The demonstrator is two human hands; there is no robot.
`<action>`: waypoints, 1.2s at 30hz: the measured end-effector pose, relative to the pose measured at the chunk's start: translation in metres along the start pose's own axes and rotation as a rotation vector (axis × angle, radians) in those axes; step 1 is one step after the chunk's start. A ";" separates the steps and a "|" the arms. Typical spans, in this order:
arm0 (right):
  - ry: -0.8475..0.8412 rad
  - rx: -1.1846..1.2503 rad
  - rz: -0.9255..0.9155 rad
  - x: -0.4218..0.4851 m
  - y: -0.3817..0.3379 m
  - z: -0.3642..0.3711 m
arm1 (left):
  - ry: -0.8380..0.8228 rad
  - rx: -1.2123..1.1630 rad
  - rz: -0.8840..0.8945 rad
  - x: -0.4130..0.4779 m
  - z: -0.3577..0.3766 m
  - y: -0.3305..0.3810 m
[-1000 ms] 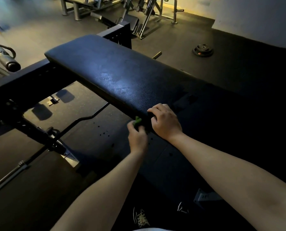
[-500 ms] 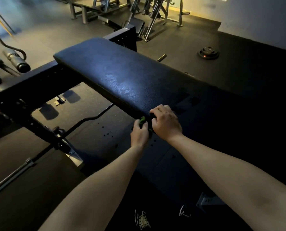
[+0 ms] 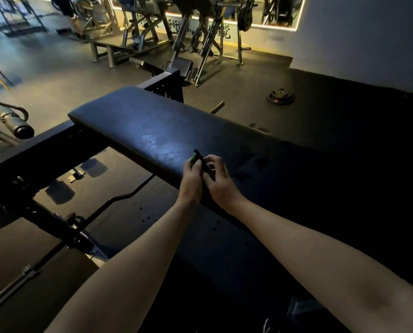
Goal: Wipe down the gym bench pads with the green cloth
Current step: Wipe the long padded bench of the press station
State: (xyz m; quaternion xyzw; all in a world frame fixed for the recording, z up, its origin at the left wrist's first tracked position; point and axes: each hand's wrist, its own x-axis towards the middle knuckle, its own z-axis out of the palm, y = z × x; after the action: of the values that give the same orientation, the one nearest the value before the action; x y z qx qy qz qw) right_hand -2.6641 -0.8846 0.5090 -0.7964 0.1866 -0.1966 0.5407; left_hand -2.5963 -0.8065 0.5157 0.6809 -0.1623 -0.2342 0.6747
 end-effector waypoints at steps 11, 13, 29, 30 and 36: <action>0.298 -0.544 -0.019 0.031 0.021 -0.063 | -0.047 0.613 0.141 0.046 0.010 -0.026; 0.153 -0.653 -0.034 0.039 0.026 -0.074 | -0.083 0.876 0.129 0.060 0.017 -0.028; 0.076 -0.894 0.169 0.166 0.098 -0.182 | -0.230 1.252 0.048 0.149 0.074 -0.024; 0.131 -0.891 0.223 0.172 0.102 -0.190 | -0.205 1.262 0.061 0.147 0.075 -0.026; 0.062 -0.812 0.144 0.180 0.080 -0.136 | -0.166 1.285 0.045 0.147 0.079 -0.027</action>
State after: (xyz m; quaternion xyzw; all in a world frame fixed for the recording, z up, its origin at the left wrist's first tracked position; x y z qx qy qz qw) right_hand -2.5870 -1.1112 0.5002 -0.9235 0.3206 -0.0926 0.1891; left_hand -2.5183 -0.9506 0.4758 0.9250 -0.3359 -0.1280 0.1230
